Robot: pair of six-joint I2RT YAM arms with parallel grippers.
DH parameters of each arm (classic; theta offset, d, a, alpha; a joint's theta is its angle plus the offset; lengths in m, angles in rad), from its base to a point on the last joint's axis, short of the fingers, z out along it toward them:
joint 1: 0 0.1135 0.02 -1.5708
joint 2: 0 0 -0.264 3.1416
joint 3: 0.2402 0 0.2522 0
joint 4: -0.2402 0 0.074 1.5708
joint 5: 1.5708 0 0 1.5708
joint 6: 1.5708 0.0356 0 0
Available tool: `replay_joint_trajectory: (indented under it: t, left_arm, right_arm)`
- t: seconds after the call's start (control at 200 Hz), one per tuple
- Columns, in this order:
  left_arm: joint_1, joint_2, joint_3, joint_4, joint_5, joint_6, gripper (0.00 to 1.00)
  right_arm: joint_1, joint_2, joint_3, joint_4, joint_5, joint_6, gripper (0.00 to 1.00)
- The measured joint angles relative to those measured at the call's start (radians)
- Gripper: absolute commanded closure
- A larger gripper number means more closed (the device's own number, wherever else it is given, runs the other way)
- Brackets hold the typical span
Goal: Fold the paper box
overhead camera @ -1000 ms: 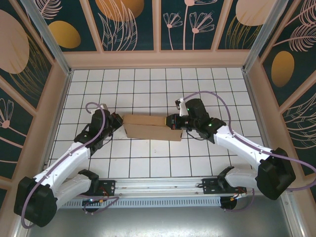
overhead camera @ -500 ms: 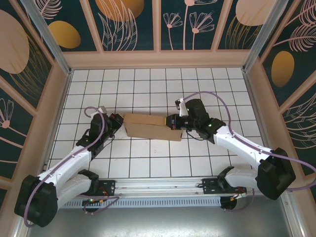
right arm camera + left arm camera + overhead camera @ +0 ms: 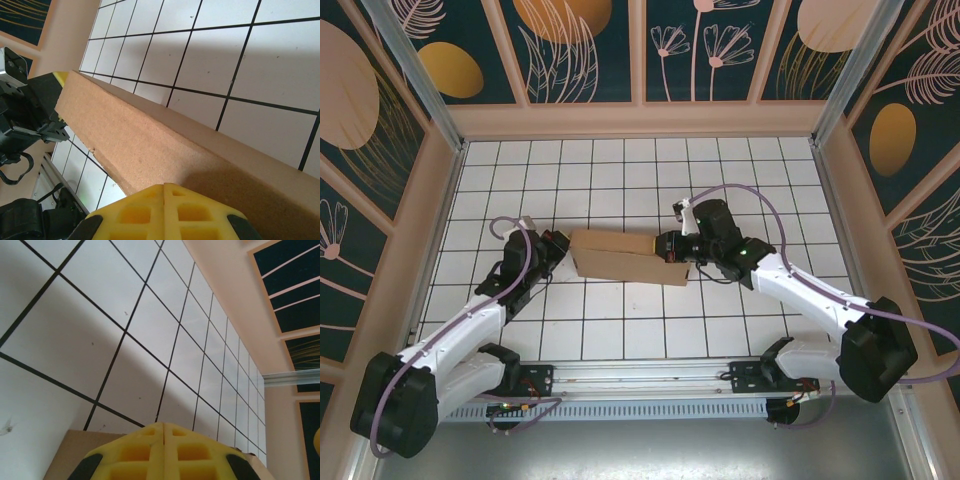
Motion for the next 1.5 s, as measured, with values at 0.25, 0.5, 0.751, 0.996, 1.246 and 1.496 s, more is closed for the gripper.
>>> replay_joint_trajectory:
  t: [0.25,0.5,0.751,0.996,1.246,1.496]
  left_arm:
    - [0.013,0.04,0.016,-0.019,0.0,0.011,0.97]
    - [0.017,0.102,0.016,-0.019,0.005,0.018,0.97]
    - [0.021,0.122,0.016,-0.036,0.021,0.027,0.98]
    - [0.014,-0.021,0.07,-0.224,-0.058,0.098,0.96]
    - [0.014,-0.069,0.18,-0.351,-0.167,0.189,0.79]
    - [0.014,-0.171,0.208,-0.372,-0.23,0.425,0.48]
  right_arm:
    - [0.006,0.0,0.0,0.0,0.006,0.0,0.93]
    - [0.011,0.0,0.0,0.0,0.005,0.0,0.93]
    - [0.019,0.0,0.002,-0.005,0.006,0.0,0.9]
    - [0.031,0.016,0.073,-0.104,0.023,-0.033,0.74]
    - [0.031,0.042,0.235,-0.259,0.055,-0.121,0.5]
    - [0.031,0.011,0.31,-0.387,0.18,-0.269,0.41]
